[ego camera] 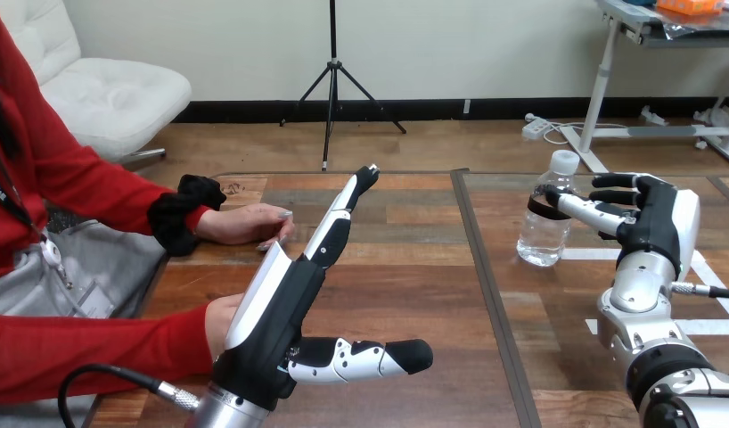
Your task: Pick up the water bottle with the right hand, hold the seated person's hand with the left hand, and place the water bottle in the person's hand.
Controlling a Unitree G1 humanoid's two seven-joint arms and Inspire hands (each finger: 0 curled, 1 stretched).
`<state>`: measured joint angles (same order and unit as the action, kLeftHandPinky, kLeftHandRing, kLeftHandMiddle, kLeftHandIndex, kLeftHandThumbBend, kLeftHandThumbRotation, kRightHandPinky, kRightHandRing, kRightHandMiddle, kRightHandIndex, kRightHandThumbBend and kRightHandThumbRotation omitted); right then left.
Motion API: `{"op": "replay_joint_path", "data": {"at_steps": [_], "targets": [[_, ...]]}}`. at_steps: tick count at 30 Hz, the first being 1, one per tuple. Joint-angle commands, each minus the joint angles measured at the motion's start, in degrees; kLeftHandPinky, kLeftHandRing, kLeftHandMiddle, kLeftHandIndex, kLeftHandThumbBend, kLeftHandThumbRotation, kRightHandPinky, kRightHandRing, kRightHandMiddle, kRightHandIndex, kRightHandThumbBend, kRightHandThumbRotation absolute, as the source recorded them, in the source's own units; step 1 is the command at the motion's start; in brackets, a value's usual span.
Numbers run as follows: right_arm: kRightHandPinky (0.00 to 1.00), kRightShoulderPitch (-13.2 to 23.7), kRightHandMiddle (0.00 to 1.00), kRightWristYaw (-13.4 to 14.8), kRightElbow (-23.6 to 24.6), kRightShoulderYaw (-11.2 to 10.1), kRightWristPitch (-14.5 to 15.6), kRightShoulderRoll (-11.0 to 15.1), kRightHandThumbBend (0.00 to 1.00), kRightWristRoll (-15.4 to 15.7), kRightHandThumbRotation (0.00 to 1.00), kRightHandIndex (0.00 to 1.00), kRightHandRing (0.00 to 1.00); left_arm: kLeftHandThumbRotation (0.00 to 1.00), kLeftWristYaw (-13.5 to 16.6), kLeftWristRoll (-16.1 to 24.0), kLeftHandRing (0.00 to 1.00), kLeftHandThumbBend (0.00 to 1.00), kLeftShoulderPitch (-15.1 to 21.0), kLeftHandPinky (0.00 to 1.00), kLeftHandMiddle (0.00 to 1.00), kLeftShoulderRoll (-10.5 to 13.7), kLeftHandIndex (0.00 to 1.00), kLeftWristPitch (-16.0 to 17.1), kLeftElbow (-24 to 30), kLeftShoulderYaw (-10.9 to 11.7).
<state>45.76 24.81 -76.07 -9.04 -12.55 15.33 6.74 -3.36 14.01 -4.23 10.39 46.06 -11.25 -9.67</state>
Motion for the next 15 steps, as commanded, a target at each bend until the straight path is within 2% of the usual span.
{"op": "replay_joint_path", "data": {"at_steps": [1,6,7,8,10,13,14,15], "targets": [[0.56,2.5,0.71,-1.9,1.3,1.4,-0.4,0.9,1.00,1.0,0.11,0.70,0.68,0.63,0.1,-0.7,1.00,1.00,3.8,1.00,1.00,0.0,1.00,1.2,0.2,0.5],[0.51,2.5,0.68,-3.4,1.4,1.4,0.2,1.0,1.00,0.9,0.19,0.78,0.65,0.63,0.2,-0.7,1.00,1.00,4.2,1.00,1.00,0.0,1.00,1.6,-0.4,0.6],[0.49,2.5,0.66,-4.5,1.5,1.0,0.5,0.9,1.00,0.3,0.20,0.79,0.64,0.63,0.2,-0.7,1.00,1.00,4.2,1.00,1.00,0.0,1.00,1.7,-0.6,0.6],[0.38,2.6,0.54,-5.3,1.5,0.6,0.6,0.9,1.00,-0.2,0.22,0.83,0.51,0.63,0.2,-0.7,1.00,1.00,4.3,1.00,1.00,0.1,1.00,1.7,-0.7,0.6],[0.30,2.6,0.46,-6.3,1.6,1.0,1.0,1.1,1.00,0.0,0.23,0.85,0.41,0.63,0.2,-0.6,1.00,1.00,4.3,1.00,1.00,0.1,1.00,1.7,-0.8,0.6],[0.29,2.5,0.52,-7.2,1.7,2.3,1.1,1.5,1.00,1.2,0.27,0.90,0.45,0.63,0.1,-0.7,1.00,1.00,4.4,1.00,1.00,0.1,1.00,1.7,-0.9,0.6],[0.31,2.4,0.61,-7.7,1.8,2.5,0.8,1.6,1.00,1.4,0.30,0.92,0.52,0.63,0.0,-0.9,1.00,1.00,4.4,1.00,1.00,0.0,1.00,1.7,-1.0,0.6],[0.37,2.3,0.68,-7.9,1.8,2.7,0.7,1.6,1.00,1.5,0.31,0.94,0.61,0.63,0.0,-0.9,1.00,1.00,4.5,1.00,1.00,0.0,1.00,1.7,-1.1,0.6]]}}
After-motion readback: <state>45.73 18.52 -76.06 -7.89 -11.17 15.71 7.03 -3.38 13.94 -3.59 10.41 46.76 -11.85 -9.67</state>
